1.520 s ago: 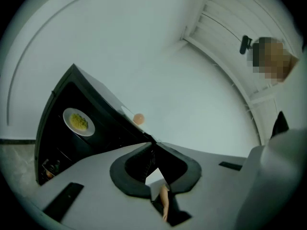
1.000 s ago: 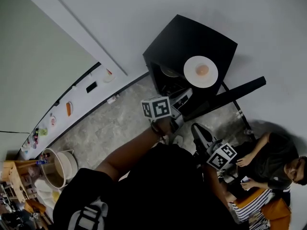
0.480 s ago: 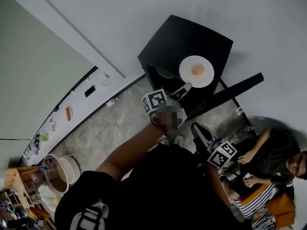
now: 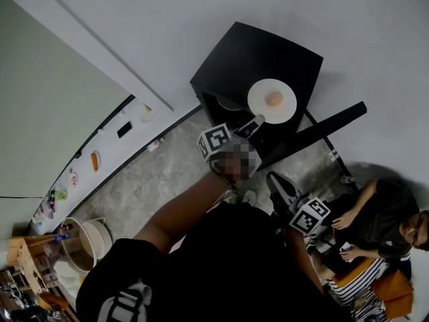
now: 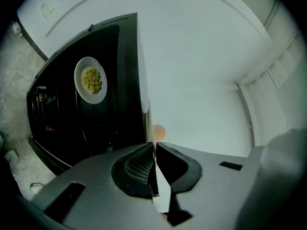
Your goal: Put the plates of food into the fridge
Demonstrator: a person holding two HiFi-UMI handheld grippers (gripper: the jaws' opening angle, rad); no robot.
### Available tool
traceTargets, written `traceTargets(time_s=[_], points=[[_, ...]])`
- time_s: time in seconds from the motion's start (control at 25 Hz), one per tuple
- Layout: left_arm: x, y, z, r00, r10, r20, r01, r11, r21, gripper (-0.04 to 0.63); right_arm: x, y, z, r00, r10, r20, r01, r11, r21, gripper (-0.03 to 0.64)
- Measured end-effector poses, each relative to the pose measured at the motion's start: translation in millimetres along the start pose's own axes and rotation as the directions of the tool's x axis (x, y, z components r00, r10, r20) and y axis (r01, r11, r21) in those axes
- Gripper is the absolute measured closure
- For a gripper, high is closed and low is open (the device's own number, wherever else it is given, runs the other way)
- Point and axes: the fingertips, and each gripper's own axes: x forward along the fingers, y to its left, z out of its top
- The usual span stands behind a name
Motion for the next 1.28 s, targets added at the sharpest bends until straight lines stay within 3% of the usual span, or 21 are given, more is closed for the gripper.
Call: traceTargets(time_s=[0.44,0.64,0.84,1.08,1.28], points=[[-28,-5,4,0.997,-0.064,0.035,0.065,0.997,-0.037,0.565,11,-2,-9,0.999,0.016,-0.028,-0.015,1.000,0.021,0.589],[-53,-9,1,0.990,-0.129,0.063,0.135,0.986,-0.099,0.565,14,-1,-13,0.999,0.014,-0.047,-0.013,1.000,0.023,0.589],[-81,-6,-1,0.989,-0.132,0.069,0.139,0.986,-0.094,0.566,16,-8,-14,0.999,0.005,-0.054,-0.003,0.999,0.037,0.589],[-124,-7,-12,0.991,-0.123,0.054,0.127,0.989,-0.082,0.565,20,-11,-23,0.996,-0.031,-0.082,0.030,0.999,-0.018,0.589],[-136,13,-20,0.994,-0.104,0.035,0.106,0.992,-0.066,0.565,24,-12,-29,0.994,-0.041,-0.098,0.040,0.999,-0.016,0.589]])
